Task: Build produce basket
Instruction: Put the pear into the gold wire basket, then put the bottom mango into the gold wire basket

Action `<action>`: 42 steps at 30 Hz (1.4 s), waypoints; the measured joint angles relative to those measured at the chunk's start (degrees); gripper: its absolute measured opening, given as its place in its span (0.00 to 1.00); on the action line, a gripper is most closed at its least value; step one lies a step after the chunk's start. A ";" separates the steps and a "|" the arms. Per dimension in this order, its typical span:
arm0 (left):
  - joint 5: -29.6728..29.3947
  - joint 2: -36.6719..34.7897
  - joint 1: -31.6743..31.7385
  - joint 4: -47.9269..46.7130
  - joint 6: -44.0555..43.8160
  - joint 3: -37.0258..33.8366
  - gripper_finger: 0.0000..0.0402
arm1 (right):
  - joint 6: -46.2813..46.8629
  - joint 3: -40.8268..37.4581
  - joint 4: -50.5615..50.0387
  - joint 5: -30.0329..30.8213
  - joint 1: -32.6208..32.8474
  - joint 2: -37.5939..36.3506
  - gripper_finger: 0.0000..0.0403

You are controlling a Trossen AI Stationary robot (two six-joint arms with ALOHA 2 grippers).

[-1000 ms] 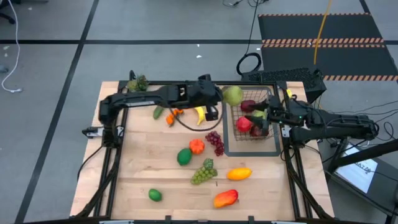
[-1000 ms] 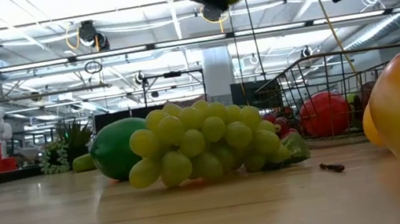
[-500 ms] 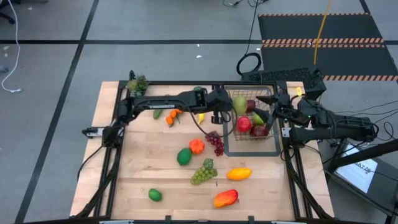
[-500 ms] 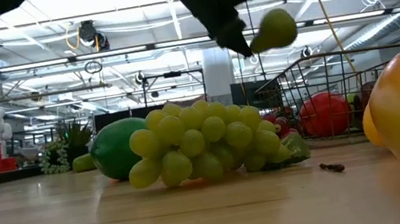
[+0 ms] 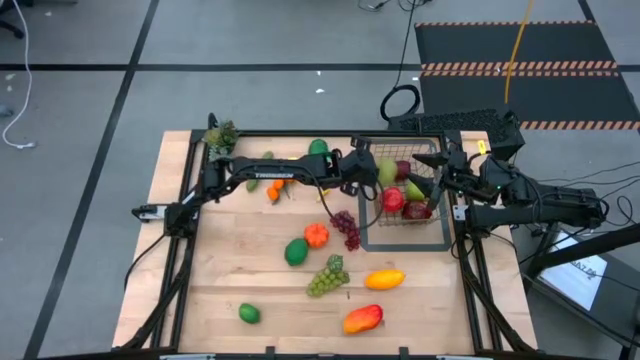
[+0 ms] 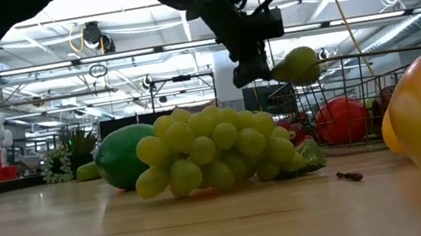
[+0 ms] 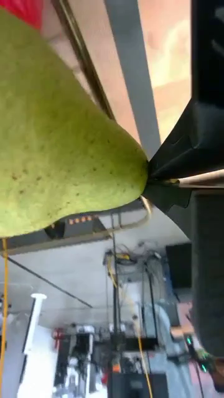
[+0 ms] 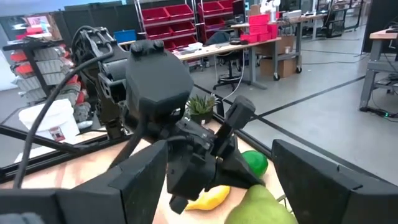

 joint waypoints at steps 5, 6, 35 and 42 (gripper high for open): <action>-1.07 -0.18 0.00 0.46 1.07 0.02 0.09 | 0.02 0.00 -0.02 -0.04 0.00 0.00 0.70; -1.37 -0.16 0.00 0.63 1.58 0.02 0.12 | 0.07 0.00 -0.02 -0.04 0.00 0.00 0.70; -5.88 -23.55 -5.03 -34.59 -42.71 -6.79 0.19 | 2.12 -0.02 -0.31 -3.48 0.00 2.15 0.70; -5.69 -42.16 -8.27 -16.73 -45.43 -35.08 0.05 | 0.56 -0.04 9.88 -5.65 0.00 6.28 0.70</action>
